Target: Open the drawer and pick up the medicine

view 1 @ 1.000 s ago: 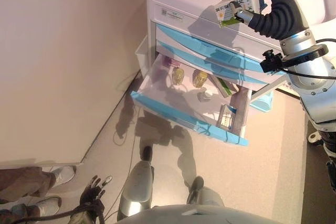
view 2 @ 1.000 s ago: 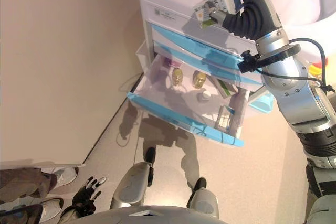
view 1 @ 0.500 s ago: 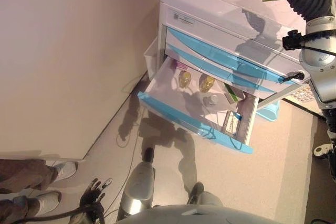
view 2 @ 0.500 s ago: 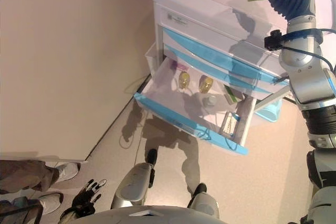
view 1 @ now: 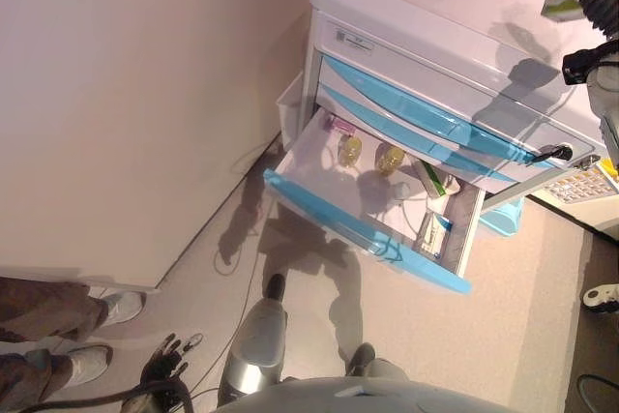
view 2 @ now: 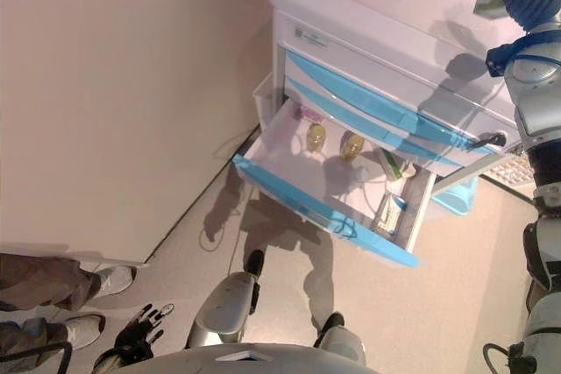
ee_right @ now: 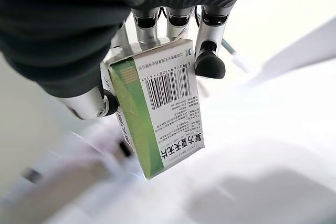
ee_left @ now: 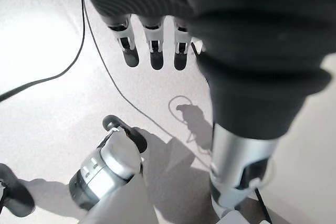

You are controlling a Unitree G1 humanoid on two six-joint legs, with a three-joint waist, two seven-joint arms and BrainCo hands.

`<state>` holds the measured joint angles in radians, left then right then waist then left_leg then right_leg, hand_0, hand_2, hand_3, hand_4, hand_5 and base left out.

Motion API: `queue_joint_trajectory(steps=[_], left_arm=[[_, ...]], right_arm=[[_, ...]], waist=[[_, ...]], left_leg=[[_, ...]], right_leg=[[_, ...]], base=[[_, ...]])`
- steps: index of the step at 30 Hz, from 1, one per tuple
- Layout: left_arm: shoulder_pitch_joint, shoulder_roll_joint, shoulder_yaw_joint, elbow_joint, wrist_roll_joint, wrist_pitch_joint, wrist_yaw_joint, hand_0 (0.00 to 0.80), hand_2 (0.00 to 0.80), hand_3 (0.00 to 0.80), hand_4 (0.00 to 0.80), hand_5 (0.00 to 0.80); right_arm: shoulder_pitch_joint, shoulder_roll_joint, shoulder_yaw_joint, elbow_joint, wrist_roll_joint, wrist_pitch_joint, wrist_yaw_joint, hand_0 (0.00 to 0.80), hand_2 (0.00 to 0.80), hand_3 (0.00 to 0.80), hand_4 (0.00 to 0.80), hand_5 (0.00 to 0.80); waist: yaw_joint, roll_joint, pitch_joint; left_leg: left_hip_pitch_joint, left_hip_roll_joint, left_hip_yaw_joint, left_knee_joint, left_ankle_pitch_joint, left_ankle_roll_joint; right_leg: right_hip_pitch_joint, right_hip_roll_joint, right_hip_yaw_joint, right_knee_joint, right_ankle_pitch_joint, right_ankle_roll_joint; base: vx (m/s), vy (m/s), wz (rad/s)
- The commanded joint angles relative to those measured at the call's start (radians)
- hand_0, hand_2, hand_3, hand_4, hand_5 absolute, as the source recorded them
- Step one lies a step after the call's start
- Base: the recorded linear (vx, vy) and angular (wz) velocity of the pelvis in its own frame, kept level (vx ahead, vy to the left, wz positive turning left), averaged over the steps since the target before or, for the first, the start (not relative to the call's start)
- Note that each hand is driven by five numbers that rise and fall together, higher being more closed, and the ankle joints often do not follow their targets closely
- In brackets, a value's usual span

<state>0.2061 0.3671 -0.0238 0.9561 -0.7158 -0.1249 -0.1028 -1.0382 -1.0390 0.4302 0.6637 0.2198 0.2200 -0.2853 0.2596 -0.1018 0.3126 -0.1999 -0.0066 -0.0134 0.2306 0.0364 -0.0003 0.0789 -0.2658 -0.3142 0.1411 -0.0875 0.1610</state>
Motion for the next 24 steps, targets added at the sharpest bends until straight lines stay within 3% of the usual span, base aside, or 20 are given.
queue_joint_trajectory(steps=[1, 5, 10, 17, 18, 19, 24], left_arm=[[0.054, 0.061, -0.025, -0.039, -0.012, 0.004, 0.016, 0.0, 0.0, 0.0, 0.0, 0.0], [0.05, 0.085, -0.034, -0.048, -0.027, 0.015, 0.02, 0.0, 0.0, 0.0, 0.0, 0.0], [0.046, 0.104, -0.038, -0.053, -0.043, 0.017, 0.025, 0.0, 0.0, 0.0, 0.0, 0.0], [0.049, 0.119, -0.04, -0.063, -0.051, 0.02, 0.03, 0.0, 0.0, 0.0, 0.0, 0.0], [0.05, 0.12, -0.042, -0.064, -0.053, 0.019, 0.03, 0.0, 0.0, 0.0, 0.0, 0.0], [0.053, 0.123, -0.042, -0.063, -0.058, 0.017, 0.027, 0.0, 0.0, 0.0, 0.0, 0.0], [0.052, 0.123, -0.044, -0.072, -0.058, 0.016, 0.031, 0.0, 0.0, 0.0, 0.0, 0.0]], right_arm=[[-0.136, -0.082, 0.109, 0.077, 0.048, 0.005, 0.065, 0.8, 0.8, 0.8, 0.8, 0.8], [-0.207, -0.105, 0.179, 0.218, 0.007, 0.017, 0.195, 0.8, 0.8, 0.8, 0.8, 0.8], [-0.261, -0.126, 0.25, 0.323, -0.034, 0.012, 0.266, 0.8, 0.8, 0.8, 0.8, 0.8], [-0.306, -0.171, 0.288, 0.373, -0.076, 0.011, 0.272, 0.8, 0.8, 0.8, 0.8, 0.8], [-0.312, -0.176, 0.29, 0.375, -0.065, 0.016, 0.243, 0.533, 0.533, 0.533, 0.533, 0.533], [-0.307, -0.177, 0.278, 0.372, -0.074, 0.017, 0.24, 0.0, 0.0, 0.0, 0.0, 0.0], [-0.311, -0.19, 0.287, 0.348, -0.099, 0.006, 0.207, 0.0, 0.0, 0.0, 0.0, 0.0]], waist=[[0.034, 0.001, -0.05], [0.047, -0.007, -0.04], [0.056, -0.016, -0.031], [0.062, -0.028, -0.017], [0.062, -0.029, -0.016], [0.06, -0.031, -0.016], [0.057, -0.035, -0.014]], left_leg=[[0.145, -0.009, -0.033, -0.104, -0.101, 0.035], [0.139, -0.009, -0.04, -0.101, -0.1, 0.035], [0.134, -0.008, -0.044, -0.105, -0.096, 0.038], [0.126, -0.008, -0.052, -0.101, -0.098, 0.039], [0.126, -0.008, -0.052, -0.1, -0.099, 0.04], [0.123, -0.007, -0.05, -0.094, -0.102, 0.039], [0.122, -0.006, -0.048, -0.095, -0.102, 0.039]], right_leg=[[-0.083, -0.007, 0.021, 0.073, 0.138, 0.013], [-0.083, -0.006, 0.016, 0.072, 0.142, 0.012], [-0.087, -0.004, 0.009, 0.072, 0.152, 0.013], [-0.091, -0.002, 0.006, 0.073, 0.16, 0.015], [-0.091, -0.001, 0.006, 0.071, 0.161, 0.015], [-0.092, -0.001, 0.007, 0.072, 0.162, 0.015], [-0.095, 0.0, 0.008, 0.071, 0.166, 0.016]], base=[[0.0, 0.0, 0.0], [-0.005, -0.021, 0.08], [-0.002, -0.013, 0.06], [-0.008, -0.022, 0.02], [-0.007, -0.021, 0.04], [0.0, 0.0, 0.0], [0.0, 0.0, 0.0]])
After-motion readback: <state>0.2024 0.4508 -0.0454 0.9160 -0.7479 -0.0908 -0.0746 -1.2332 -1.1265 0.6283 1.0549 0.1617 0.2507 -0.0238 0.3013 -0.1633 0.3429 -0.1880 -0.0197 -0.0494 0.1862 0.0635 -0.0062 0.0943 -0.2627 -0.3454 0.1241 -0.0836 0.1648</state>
